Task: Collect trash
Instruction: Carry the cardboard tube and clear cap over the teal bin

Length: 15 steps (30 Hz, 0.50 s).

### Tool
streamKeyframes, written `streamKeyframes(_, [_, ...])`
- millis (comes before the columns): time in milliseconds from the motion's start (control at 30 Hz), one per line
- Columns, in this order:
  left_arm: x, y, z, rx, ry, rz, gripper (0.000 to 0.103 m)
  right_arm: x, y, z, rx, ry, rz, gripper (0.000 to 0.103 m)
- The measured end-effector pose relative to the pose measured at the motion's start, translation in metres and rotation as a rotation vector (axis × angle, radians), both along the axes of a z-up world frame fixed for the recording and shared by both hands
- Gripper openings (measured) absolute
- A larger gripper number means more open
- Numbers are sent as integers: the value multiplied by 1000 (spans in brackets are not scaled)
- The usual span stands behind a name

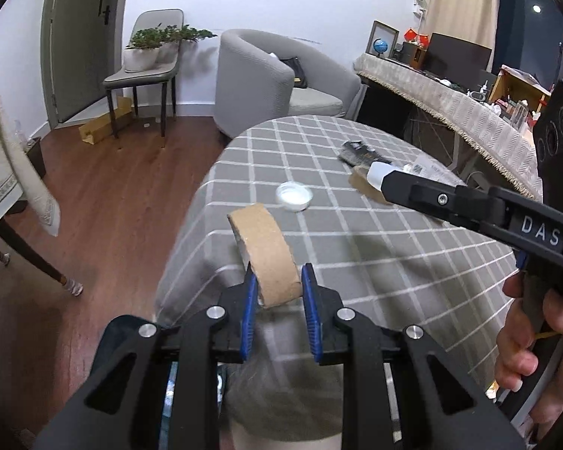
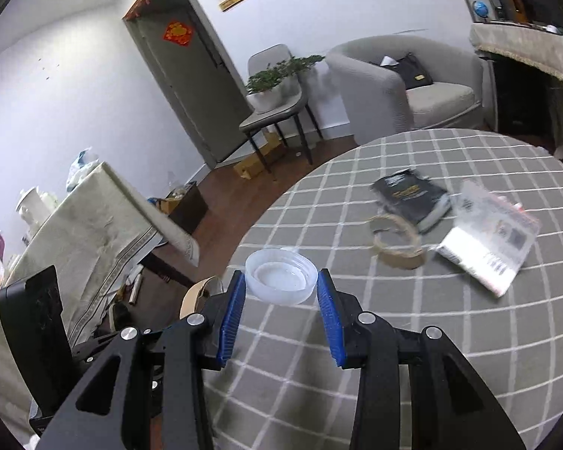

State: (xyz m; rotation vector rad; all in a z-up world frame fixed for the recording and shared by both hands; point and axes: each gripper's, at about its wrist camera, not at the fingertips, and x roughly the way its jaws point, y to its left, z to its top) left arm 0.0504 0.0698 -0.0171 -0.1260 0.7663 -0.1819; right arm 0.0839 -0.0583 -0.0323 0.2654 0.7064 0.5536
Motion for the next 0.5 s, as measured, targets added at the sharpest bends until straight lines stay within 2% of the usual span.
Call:
streamKeyframes(267, [-21,40,-9,4,14,33,25,-15,47,-1,-32,-16,60,40])
streamKeyframes(500, [-32,78,-27,3,87,73,25,-22,94,-3,-80,-38,122,40])
